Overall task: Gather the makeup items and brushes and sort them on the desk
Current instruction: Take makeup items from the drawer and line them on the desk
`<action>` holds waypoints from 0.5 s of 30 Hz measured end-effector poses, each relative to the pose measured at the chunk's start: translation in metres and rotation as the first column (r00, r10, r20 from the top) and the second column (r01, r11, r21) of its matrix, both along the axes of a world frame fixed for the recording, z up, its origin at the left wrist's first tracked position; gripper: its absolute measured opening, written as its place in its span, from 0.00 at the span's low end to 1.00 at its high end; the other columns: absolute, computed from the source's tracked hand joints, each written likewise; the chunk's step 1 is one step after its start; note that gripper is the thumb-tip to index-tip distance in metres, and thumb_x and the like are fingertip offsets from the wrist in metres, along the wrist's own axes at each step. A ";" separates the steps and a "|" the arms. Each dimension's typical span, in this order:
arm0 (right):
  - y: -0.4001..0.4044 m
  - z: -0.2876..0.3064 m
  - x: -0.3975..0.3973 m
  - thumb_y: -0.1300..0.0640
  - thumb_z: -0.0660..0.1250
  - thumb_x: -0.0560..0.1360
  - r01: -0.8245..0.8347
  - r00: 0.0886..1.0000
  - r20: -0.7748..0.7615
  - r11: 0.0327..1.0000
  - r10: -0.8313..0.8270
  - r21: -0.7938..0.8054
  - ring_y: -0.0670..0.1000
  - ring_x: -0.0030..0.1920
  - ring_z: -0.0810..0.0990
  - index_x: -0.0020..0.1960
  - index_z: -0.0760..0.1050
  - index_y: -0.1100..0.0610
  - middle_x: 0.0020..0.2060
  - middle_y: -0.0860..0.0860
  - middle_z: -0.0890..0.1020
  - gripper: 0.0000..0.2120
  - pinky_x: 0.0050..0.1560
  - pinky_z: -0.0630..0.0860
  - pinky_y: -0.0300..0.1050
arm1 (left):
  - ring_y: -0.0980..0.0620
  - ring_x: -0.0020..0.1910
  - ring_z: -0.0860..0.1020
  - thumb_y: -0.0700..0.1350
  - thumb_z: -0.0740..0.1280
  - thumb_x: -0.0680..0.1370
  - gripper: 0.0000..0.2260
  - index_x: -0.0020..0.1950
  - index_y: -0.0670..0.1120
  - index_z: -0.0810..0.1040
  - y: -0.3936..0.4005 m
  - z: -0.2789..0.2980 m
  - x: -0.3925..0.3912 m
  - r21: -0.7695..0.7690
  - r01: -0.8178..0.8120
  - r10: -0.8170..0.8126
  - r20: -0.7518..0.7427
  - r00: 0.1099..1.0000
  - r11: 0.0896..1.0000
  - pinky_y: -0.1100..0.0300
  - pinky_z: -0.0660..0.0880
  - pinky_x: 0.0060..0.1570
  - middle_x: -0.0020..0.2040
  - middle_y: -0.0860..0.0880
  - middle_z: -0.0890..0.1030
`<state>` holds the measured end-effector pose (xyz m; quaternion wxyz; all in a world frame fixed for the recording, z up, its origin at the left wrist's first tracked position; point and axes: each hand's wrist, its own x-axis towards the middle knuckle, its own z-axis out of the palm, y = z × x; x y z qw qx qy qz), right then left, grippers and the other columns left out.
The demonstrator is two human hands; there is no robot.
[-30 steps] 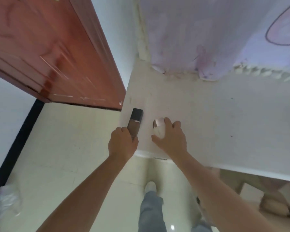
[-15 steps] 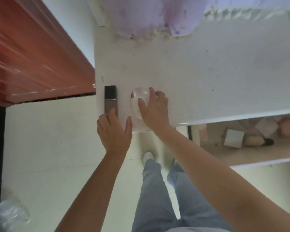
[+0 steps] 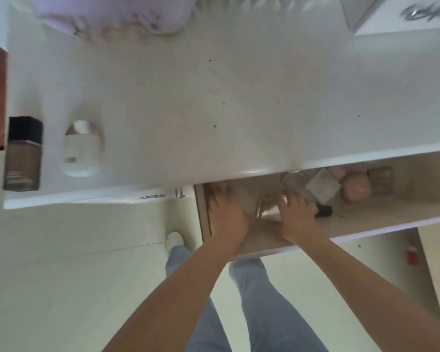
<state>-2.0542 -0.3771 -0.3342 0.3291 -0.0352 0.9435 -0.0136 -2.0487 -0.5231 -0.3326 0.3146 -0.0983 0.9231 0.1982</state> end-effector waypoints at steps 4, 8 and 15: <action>0.008 -0.026 -0.006 0.51 0.74 0.63 -0.138 0.988 -0.058 0.988 0.141 0.064 0.60 0.57 0.74 0.62 0.69 0.59 0.57 0.60 0.73 0.30 0.55 0.72 0.53 | 0.38 0.71 0.59 0.52 0.62 0.77 0.36 0.75 0.41 0.42 0.032 -0.026 -0.016 -0.106 -0.323 0.330 0.062 0.942 0.941 0.50 0.61 0.68 0.73 0.36 0.53; 0.012 -0.054 -0.008 0.55 0.77 0.43 -0.239 0.939 -0.217 0.960 0.267 0.146 0.53 0.27 0.78 0.38 0.77 0.57 0.27 0.52 0.78 0.24 0.30 0.75 0.41 | 0.39 0.67 0.63 0.53 0.64 0.76 0.31 0.72 0.43 0.54 0.039 -0.047 -0.021 -0.176 -0.461 0.464 -0.028 0.885 0.870 0.50 0.65 0.63 0.69 0.36 0.59; 0.018 -0.056 -0.018 0.54 0.72 0.62 -0.324 0.935 -0.099 0.935 0.340 0.145 0.58 0.49 0.76 0.56 0.73 0.62 0.50 0.59 0.76 0.24 0.48 0.72 0.47 | 0.38 0.62 0.69 0.45 0.64 0.76 0.27 0.68 0.36 0.57 0.044 -0.052 -0.012 -0.112 -0.590 0.592 -0.020 0.806 0.800 0.50 0.70 0.58 0.65 0.36 0.66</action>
